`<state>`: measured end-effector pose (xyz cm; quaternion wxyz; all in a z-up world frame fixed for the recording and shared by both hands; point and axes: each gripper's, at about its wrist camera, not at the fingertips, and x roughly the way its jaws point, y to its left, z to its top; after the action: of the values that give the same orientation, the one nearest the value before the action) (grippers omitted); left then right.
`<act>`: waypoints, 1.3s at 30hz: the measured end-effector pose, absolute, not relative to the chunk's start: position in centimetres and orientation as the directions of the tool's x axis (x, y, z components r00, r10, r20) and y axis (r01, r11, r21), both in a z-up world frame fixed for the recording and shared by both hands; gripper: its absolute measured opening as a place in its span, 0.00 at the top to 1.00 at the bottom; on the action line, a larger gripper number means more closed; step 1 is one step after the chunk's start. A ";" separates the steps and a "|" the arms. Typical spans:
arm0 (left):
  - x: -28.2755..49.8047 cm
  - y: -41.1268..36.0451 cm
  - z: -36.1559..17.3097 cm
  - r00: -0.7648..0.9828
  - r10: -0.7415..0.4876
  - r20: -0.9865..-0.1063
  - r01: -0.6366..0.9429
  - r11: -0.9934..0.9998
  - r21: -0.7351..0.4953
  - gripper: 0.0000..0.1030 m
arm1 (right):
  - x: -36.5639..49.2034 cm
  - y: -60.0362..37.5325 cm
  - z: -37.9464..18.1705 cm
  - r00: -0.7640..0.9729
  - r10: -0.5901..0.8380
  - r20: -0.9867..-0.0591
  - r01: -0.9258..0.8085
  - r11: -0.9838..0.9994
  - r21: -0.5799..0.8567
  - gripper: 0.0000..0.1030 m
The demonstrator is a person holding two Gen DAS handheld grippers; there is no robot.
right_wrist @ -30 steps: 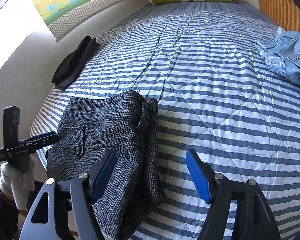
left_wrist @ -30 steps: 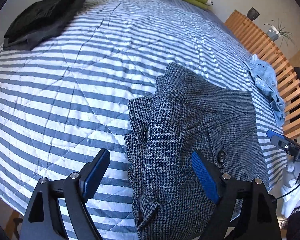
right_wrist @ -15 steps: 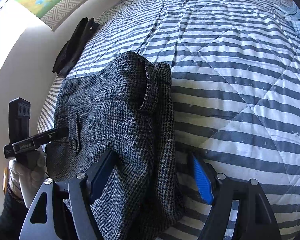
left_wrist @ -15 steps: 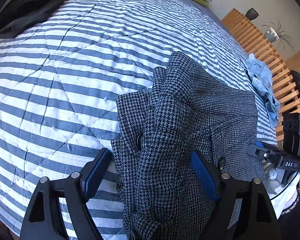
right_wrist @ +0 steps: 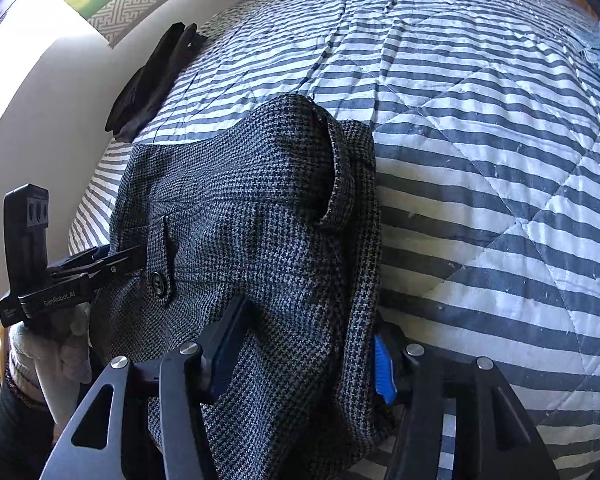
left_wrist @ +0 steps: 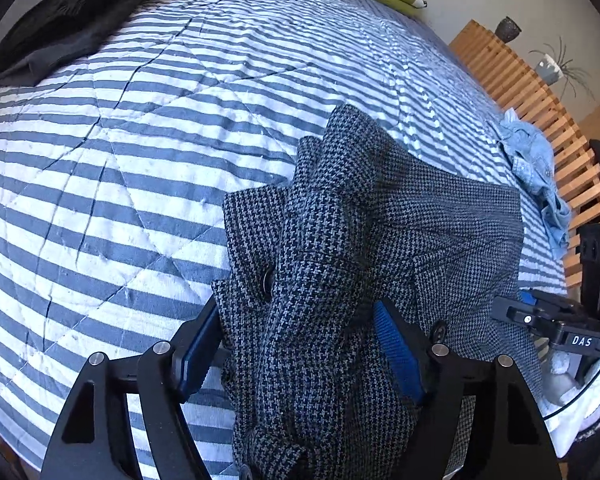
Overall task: Organize objects
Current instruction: 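Grasp the folded grey shorts' edge with both tools, then lift the grey shorts with both tools and carry them onto the dark garment stack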
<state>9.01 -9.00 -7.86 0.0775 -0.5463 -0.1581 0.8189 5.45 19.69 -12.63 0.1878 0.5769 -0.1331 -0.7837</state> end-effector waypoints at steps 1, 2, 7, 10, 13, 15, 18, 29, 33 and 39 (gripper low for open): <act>9.0 -8.9 -7.7 -0.391 0.302 -0.869 0.035 -0.939 -0.342 0.30 | 5.3 19.7 -12.7 -0.261 -0.448 -0.855 0.132 -0.894 0.428 0.50; 9.2 -9.0 -7.6 -0.397 0.309 -0.864 0.030 -0.937 -0.349 0.36 | 5.3 19.6 -12.6 -0.263 -0.444 -0.856 0.128 -0.896 0.425 0.54; 10.5 -9.7 -6.1 -0.413 0.358 -0.837 0.017 -0.916 -0.400 0.59 | 6.4 18.1 -10.7 -0.316 -0.417 -0.852 0.165 -0.909 0.383 0.85; 11.6 -10.5 -4.5 -0.423 0.398 -0.814 -0.014 -0.901 -0.434 0.68 | 7.5 17.3 -9.0 -0.353 -0.399 -0.846 0.186 -0.916 0.355 0.88; 12.6 -10.2 -3.6 -0.433 0.381 -0.817 -0.045 -0.914 -0.403 0.70 | 8.5 17.2 -7.6 -0.383 -0.407 -0.829 0.191 -0.913 0.360 0.89; 12.6 -9.6 -3.4 -0.434 0.378 -0.818 -0.048 -0.916 -0.398 0.71 | 9.0 17.3 -6.9 -0.396 -0.404 -0.824 0.188 -0.915 0.358 0.90; 12.8 -9.5 -2.4 -0.447 0.395 -0.803 -0.051 -0.907 -0.417 0.72 | 9.5 17.2 -6.1 -0.409 -0.397 -0.822 0.181 -0.918 0.353 0.91; 11.1 -12.5 10.4 -0.607 0.374 -0.701 -0.124 -0.916 -0.381 0.72 | 8.7 15.8 4.5 -0.551 -0.417 -0.723 0.254 -0.909 0.331 0.91; 9.3 -14.9 14.0 -0.650 0.317 -0.691 -0.104 -0.937 -0.332 0.72 | 7.3 13.3 8.3 -0.595 -0.414 -0.689 0.284 -0.910 0.302 0.91; 5.7 -22.0 17.9 -0.715 0.200 -0.670 -0.011 -0.961 -0.275 0.72 | 2.2 7.1 11.8 -0.619 -0.447 -0.646 0.335 -0.894 0.297 0.91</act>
<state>5.73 -22.04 17.87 0.0575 -0.3732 -0.1264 0.9173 2.17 7.12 11.84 0.2179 0.3781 -0.0737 -0.8967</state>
